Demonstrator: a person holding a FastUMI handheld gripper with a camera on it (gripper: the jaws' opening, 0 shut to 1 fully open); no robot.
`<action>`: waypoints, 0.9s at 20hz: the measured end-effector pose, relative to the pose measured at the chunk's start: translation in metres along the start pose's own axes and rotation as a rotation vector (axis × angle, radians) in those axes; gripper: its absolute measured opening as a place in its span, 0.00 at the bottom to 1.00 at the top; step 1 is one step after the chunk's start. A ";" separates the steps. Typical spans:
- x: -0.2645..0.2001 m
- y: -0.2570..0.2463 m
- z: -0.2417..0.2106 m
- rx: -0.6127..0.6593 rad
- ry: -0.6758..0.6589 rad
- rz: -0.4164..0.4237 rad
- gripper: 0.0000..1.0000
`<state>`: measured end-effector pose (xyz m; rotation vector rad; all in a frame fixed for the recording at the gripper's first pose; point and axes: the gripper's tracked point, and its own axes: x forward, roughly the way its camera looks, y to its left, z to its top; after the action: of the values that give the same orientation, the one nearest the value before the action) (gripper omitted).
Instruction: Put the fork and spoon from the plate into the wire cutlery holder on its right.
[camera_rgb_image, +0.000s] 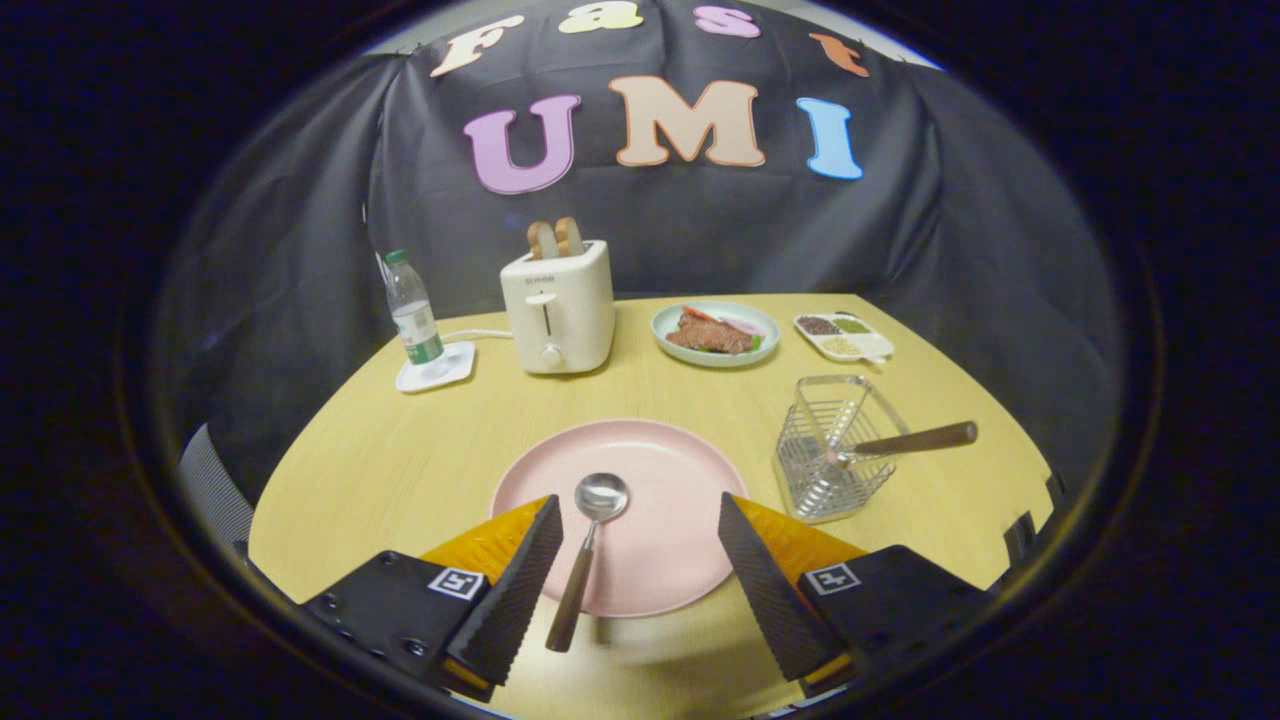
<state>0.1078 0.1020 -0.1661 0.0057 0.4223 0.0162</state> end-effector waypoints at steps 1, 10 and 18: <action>0.005 0.005 -0.008 -0.006 0.019 0.006 1.00; 0.027 0.018 -0.054 -0.029 0.149 0.028 0.98; 0.036 0.018 -0.067 0.009 0.217 0.037 0.49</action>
<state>0.1130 0.1203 -0.2421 0.0212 0.6391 0.0513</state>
